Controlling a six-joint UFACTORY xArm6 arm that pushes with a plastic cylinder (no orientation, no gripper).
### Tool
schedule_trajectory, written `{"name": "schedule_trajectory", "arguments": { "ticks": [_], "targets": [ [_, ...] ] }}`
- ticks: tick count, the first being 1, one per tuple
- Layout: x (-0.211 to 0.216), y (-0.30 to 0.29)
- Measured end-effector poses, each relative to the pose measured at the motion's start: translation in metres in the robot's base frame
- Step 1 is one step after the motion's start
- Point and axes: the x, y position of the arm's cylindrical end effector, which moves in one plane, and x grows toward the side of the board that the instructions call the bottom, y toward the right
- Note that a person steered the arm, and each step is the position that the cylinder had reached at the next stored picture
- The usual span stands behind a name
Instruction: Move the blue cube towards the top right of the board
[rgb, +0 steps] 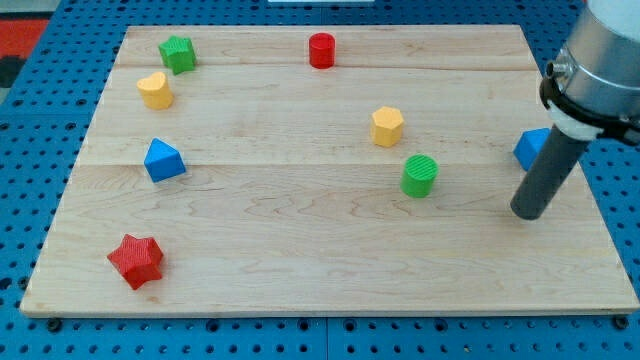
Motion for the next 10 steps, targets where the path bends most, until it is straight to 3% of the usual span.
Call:
{"name": "schedule_trajectory", "arguments": {
  "ticks": [1,2,4,6,10],
  "targets": [
    [0.006,0.006],
    [-0.023,0.023],
    [-0.042,0.023],
    [-0.032,0.071],
    [-0.062,0.039]
  ]
}}
